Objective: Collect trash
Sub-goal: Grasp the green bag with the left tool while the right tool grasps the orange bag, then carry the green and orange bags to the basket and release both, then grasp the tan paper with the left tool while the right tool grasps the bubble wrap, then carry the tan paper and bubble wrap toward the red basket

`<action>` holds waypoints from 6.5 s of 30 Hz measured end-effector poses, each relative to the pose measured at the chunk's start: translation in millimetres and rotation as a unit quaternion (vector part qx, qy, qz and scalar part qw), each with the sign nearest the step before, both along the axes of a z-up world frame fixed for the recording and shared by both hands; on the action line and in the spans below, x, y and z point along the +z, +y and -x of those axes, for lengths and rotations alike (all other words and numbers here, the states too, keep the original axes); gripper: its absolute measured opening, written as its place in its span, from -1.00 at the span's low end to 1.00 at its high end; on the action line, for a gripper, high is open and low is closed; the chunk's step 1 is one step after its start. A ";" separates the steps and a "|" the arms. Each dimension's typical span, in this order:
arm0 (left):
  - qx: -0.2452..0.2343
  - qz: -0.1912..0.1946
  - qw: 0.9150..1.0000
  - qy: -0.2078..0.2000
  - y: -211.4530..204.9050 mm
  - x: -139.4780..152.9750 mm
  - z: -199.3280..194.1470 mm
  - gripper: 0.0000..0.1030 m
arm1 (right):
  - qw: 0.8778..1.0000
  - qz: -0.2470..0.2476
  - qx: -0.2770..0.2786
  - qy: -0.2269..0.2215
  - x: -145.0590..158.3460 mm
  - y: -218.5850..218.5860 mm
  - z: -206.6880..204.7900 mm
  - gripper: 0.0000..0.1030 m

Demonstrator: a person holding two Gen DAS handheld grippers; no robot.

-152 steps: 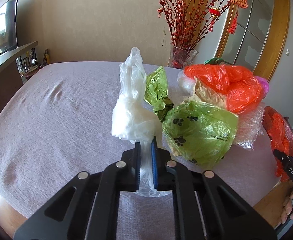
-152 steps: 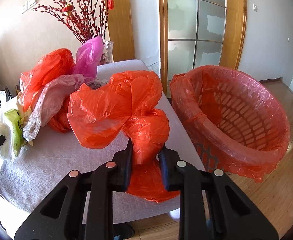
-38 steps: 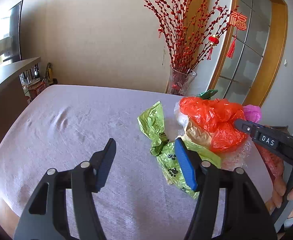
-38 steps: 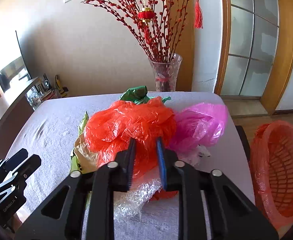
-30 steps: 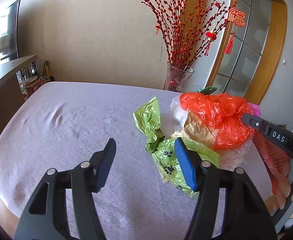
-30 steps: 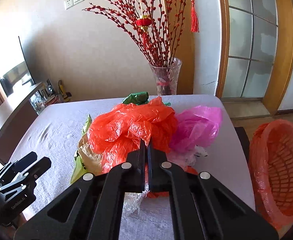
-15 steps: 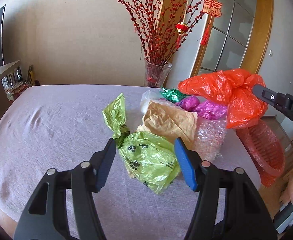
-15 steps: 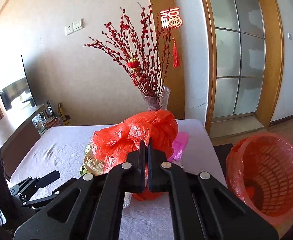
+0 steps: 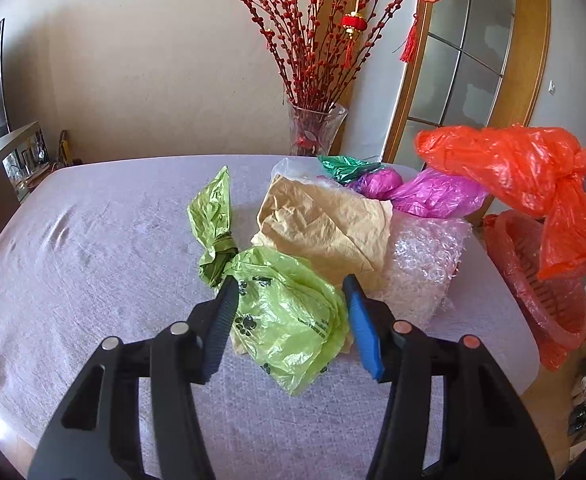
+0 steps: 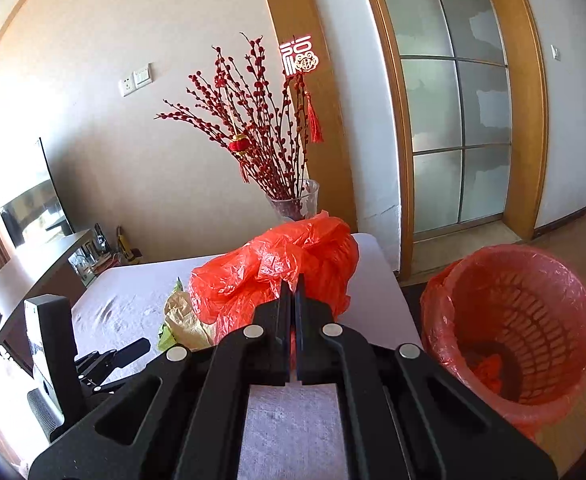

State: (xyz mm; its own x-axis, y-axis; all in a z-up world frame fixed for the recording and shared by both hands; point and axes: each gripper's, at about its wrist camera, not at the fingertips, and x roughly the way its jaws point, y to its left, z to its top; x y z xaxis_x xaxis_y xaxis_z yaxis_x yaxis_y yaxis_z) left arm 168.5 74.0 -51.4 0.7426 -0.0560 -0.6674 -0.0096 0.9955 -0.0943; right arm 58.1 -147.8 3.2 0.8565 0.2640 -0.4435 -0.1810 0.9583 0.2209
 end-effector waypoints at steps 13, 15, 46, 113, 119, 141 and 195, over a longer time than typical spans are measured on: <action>-0.007 0.027 1.000 0.008 25.7 -2.9 7.9 -0.95 | 1.000 -0.004 -0.019 -0.010 0.3 -20.9 16.3 -0.97; -0.007 0.028 1.000 -0.001 31.8 4.4 11.9 -0.96 | 1.000 -0.003 -0.022 -0.012 1.3 -22.8 18.3 -0.97; -0.204 0.023 0.974 -0.094 -98.2 132.5 25.8 -0.96 | 0.994 -0.016 -0.105 -0.026 6.8 -104.1 43.7 -0.97; -0.165 -0.005 0.982 -0.095 -127.4 67.0 13.5 0.08 | 0.990 0.026 -0.139 0.023 -31.7 -130.1 20.1 -0.10; -0.080 -0.012 0.993 -0.088 -56.4 60.3 7.6 0.10 | 0.994 0.032 -0.105 0.029 -33.0 -95.5 16.3 -0.10; -0.036 0.049 0.998 0.016 20.0 -7.7 -46.1 -0.63 | 0.995 0.048 -0.052 0.065 -54.9 -41.5 5.9 -0.10; 0.081 0.040 0.994 -0.055 161.4 34.1 -12.5 -0.86 | 0.990 0.077 0.093 0.070 -45.0 129.9 -67.9 -0.98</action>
